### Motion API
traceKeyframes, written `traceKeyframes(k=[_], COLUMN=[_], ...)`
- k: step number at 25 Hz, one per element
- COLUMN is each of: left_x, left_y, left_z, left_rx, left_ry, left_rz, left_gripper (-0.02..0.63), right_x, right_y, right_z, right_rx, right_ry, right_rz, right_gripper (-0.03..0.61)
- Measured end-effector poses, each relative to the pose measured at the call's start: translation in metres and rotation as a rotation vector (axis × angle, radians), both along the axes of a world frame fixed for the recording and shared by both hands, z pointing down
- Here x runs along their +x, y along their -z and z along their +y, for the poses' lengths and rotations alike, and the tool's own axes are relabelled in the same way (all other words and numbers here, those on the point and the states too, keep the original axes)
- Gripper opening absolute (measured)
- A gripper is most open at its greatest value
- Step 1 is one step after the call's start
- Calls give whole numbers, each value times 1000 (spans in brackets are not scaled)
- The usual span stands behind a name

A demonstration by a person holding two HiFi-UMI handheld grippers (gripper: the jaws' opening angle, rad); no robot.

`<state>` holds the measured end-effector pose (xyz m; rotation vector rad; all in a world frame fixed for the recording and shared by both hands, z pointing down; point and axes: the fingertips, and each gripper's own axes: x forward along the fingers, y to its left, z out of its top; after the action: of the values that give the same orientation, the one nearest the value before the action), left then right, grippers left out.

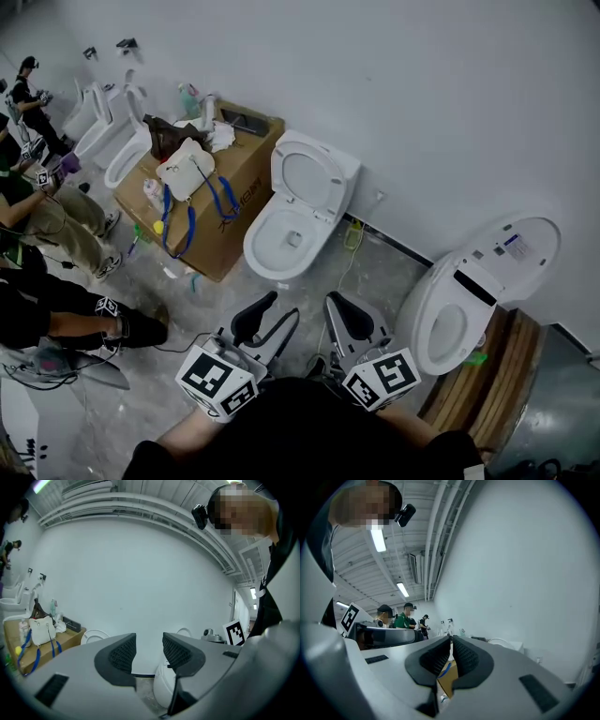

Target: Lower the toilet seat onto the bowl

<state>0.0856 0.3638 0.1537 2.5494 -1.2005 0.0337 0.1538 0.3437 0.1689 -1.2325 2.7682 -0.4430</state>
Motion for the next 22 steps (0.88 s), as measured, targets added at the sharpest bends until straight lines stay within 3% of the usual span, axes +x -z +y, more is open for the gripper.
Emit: traceKeyframes(k=[9, 22], left_x=[-63, -176], left_y=[-10, -17], left_z=[-30, -96], left_rx=[-27, -19], left_ry=[-16, -163], left_rz=[48, 100], left_gripper=[184, 176], right_x=[-51, -153], right_y=[-12, -35], right_z=[-28, -73], right_rx=[-47, -113], right_ry=[-64, -256], right_rz=[24, 33], right_gripper=[41, 41])
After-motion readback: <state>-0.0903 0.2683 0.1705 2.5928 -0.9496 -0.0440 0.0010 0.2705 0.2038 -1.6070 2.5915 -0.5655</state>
